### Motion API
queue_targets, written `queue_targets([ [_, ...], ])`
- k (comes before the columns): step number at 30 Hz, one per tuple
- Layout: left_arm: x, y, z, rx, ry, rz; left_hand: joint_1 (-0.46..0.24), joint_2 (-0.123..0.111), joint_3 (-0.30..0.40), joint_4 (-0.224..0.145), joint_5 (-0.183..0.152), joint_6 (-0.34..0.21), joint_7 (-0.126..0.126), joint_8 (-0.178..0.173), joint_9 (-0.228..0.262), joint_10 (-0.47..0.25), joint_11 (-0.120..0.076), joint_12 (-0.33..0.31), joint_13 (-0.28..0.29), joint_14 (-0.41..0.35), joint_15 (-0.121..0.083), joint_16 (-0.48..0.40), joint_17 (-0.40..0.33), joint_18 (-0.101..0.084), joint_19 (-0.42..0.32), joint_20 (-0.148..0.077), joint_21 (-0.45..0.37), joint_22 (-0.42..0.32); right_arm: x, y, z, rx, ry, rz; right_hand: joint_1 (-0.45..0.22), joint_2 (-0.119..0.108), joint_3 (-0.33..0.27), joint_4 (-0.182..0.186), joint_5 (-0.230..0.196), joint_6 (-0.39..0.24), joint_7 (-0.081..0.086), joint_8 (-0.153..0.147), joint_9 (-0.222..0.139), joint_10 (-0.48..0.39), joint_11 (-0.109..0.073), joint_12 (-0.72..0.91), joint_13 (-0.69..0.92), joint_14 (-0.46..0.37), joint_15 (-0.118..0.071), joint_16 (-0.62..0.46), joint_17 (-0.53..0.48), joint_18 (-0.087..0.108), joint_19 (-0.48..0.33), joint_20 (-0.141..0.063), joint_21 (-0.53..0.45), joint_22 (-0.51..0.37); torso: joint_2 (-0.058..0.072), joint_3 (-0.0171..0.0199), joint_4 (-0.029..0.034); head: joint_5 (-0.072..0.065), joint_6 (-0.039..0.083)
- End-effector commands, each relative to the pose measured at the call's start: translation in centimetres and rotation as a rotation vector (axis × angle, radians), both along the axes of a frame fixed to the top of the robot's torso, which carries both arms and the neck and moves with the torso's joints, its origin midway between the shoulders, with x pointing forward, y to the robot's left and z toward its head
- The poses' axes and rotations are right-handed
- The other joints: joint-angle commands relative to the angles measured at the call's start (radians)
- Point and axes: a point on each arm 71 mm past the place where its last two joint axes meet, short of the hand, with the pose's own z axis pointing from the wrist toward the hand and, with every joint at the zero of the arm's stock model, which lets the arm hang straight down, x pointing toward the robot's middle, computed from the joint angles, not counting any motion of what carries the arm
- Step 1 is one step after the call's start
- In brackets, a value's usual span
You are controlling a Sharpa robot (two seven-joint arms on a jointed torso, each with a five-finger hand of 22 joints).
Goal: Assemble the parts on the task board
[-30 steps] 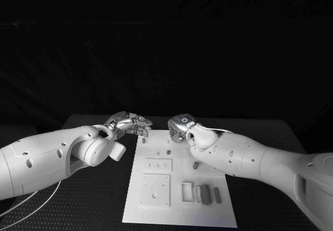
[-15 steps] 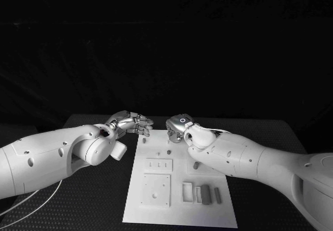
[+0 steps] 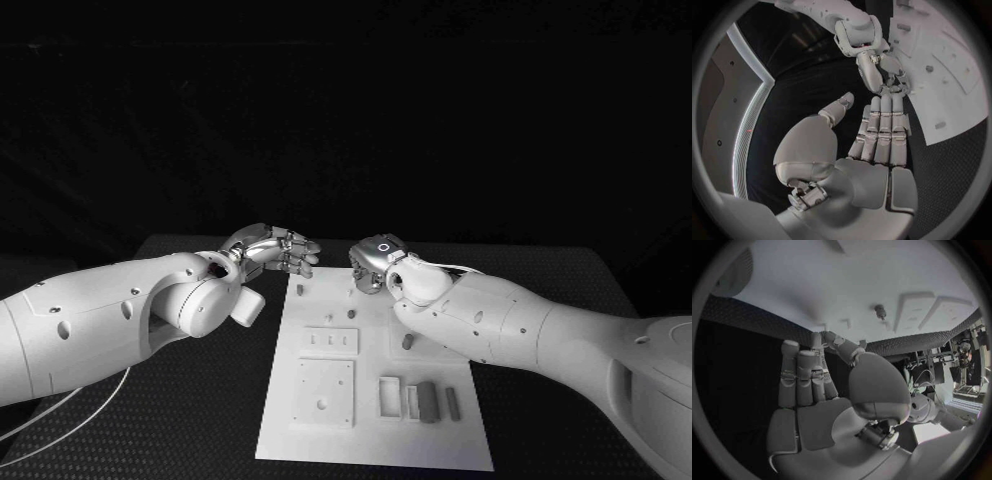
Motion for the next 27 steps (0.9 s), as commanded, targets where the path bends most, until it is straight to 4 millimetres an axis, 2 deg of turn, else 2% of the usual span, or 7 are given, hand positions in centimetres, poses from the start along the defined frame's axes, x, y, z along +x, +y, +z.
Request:
queue_targets([
  [1, -0.04, -0.22, 0.27, -0.002, -0.008, -0.017, 0.007, -0.001, 0.0, -0.002, -0.005, -0.006, 0.002, -0.006, 0.001, -0.008, -0.001, -0.005, 0.002, -0.003, 0.001, -0.007, 0.001, 0.005, -0.006, 0.003, -0.004, 0.001, 0.07, -0.1, -0.17, -0.021, 0.015, -0.005, 0.003, 0.003, 0.004, 0.001, 0.006, 0.029, -0.022, 0.007, 0.026, 0.008, 0.001, -0.007, 0.002, -0.001, -0.004, 0.007, -0.001, 0.03, -0.003, -0.006, 0.004, 0.022, 0.0, 0.0001, -0.0005, -0.001, -0.002],
  [9, 0.02, -0.51, 0.49, 0.0, -0.014, -0.022, 0.006, -0.001, 0.0, -0.002, -0.005, -0.006, 0.002, -0.006, 0.001, -0.008, -0.001, -0.005, 0.002, -0.003, 0.001, -0.008, 0.002, 0.005, -0.006, 0.003, -0.004, 0.002, -0.1, 0.63, -0.2, -0.016, 0.019, 0.008, 0.002, 0.003, 0.004, 0.001, 0.006, 0.029, -0.022, 0.007, 0.027, 0.008, 0.001, -0.008, 0.002, -0.002, -0.004, 0.007, -0.001, 0.03, -0.004, -0.006, 0.004, 0.022, 0.002, 0.0006, 0.001, -0.003, -0.003],
  [12, 0.01, -0.64, 0.56, -0.001, -0.014, -0.025, 0.006, -0.001, 0.0, -0.002, -0.005, -0.006, 0.002, -0.006, 0.002, -0.009, -0.001, -0.005, 0.003, -0.003, 0.001, -0.008, 0.002, 0.005, -0.006, 0.003, -0.004, 0.002, -0.17, 0.79, -0.19, -0.013, 0.019, 0.012, 0.002, 0.003, 0.004, 0.001, 0.006, 0.029, -0.022, 0.007, 0.027, 0.008, 0.001, -0.008, 0.002, -0.002, -0.004, 0.007, -0.002, 0.03, -0.004, -0.006, 0.004, 0.022, 0.002, 0.0003, 0.0004, -0.002, -0.006],
  [18, 0.04, -0.57, 0.59, 0.0, -0.016, -0.023, 0.007, -0.001, 0.0, -0.002, -0.005, -0.006, 0.002, -0.006, 0.002, -0.009, -0.001, -0.005, 0.003, -0.003, 0.001, -0.008, 0.003, 0.005, -0.006, 0.003, -0.005, 0.002, -0.2, 0.66, -0.16, -0.007, 0.016, 0.011, 0.002, 0.004, 0.005, 0.001, 0.006, 0.029, -0.022, 0.006, 0.027, 0.008, 0.001, -0.009, 0.003, -0.002, -0.004, 0.007, -0.002, 0.03, -0.004, -0.006, 0.004, 0.022, 0.001, 0.0, 0.0002, -0.002, -0.013],
  [27, 0.05, -0.66, 0.59, -0.001, -0.016, -0.024, 0.007, -0.001, 0.0, -0.002, -0.005, -0.006, 0.002, -0.006, 0.002, -0.009, -0.001, -0.005, 0.004, -0.003, 0.001, -0.009, 0.004, 0.005, -0.006, 0.003, -0.005, 0.002, -0.13, 0.68, -0.21, -0.012, 0.024, 0.008, 0.002, 0.004, 0.005, 0.001, 0.006, 0.028, -0.022, 0.006, 0.027, 0.008, 0.001, -0.01, 0.003, -0.002, -0.004, 0.007, -0.002, 0.03, -0.004, -0.006, 0.004, 0.022, 0.0, 0.0, 0.0001, -0.001, -0.015],
])
